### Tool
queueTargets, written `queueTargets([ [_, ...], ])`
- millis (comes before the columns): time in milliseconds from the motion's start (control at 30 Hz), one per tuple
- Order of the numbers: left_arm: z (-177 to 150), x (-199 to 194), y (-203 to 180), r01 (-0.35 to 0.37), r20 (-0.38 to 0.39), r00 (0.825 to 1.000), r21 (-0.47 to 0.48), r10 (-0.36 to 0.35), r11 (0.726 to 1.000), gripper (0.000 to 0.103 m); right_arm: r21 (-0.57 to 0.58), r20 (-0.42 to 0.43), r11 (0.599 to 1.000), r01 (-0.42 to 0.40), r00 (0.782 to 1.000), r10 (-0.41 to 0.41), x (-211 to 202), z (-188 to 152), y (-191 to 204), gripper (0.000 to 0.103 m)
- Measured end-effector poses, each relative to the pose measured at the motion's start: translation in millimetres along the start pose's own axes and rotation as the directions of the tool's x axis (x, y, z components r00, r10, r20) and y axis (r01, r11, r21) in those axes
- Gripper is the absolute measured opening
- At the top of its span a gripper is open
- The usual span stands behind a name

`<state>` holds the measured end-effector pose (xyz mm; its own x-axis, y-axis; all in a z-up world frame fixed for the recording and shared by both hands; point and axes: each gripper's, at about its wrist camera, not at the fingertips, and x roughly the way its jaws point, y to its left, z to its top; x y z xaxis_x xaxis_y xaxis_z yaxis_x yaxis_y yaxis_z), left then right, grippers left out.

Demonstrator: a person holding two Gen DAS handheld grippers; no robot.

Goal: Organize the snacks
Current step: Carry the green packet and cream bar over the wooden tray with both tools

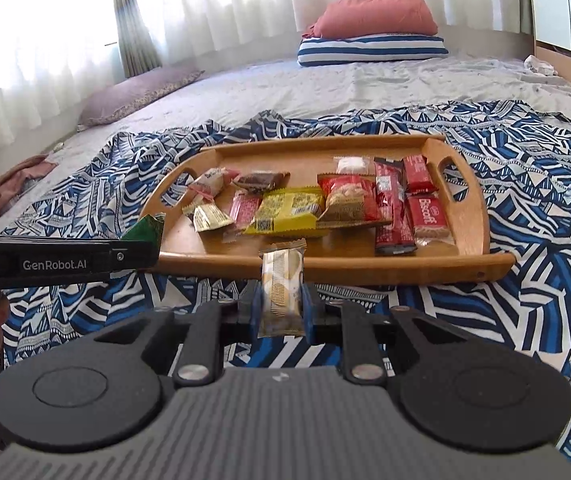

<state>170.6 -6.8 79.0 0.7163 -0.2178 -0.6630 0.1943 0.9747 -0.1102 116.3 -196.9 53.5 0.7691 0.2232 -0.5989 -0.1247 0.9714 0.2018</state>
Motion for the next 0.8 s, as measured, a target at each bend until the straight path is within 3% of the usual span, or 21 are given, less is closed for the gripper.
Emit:
queueTargets([
  [400, 36.4, 13.2, 1.5, 0.023, 0.040, 0.999, -0.053, -0.021, 0.998, 0.037, 0.050, 0.034, 0.999, 0.001, 0.999, -0.003, 9.8, 44.8, -8.3, 0.025],
  [633, 67.5, 39.6, 4.6, 0.013, 0.052, 0.999, -0.073, -0.010, 0.997, 0.037, 0.118, 0.020, 0.993, -0.006, 1.000, 0.003, 34.1, 71.9, -18.3, 0.025],
  [800, 90.1, 68.0, 15.0, 0.028, 0.039, 0.999, -0.138, -0.023, 0.990, 0.037, 0.173, 0.003, 0.985, -0.018, 1.000, 0.017, 61.2, 94.9, -27.8, 0.025],
])
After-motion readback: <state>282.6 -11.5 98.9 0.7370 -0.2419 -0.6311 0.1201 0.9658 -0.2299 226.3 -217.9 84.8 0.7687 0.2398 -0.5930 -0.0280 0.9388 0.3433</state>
